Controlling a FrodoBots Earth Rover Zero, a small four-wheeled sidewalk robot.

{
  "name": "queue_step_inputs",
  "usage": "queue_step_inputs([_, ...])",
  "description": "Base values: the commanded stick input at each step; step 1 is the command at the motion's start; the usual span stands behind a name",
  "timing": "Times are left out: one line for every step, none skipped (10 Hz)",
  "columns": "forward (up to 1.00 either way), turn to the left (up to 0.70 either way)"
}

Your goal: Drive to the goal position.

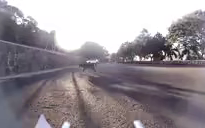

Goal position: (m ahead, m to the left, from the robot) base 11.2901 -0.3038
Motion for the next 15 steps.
queue_step_inputs([0.50,0.00])
queue_step_inputs([0.50,0.00])
queue_step_inputs([0.50,-0.50])
queue_step_inputs([0.50,-0.50])
queue_step_inputs([0.50,-0.01])
queue_step_inputs([0.50,0.00])
queue_step_inputs([0.50,0.00])
queue_step_inputs([0.50,0.00])
queue_step_inputs([0.50,-0.27])
queue_step_inputs([0.50,-0.50])
queue_step_inputs([0.50,-0.50])
queue_step_inputs([0.50,-0.50])
queue_step_inputs([0.50,-0.13])
queue_step_inputs([0.50,0.00])
queue_step_inputs([0.50,-0.02])
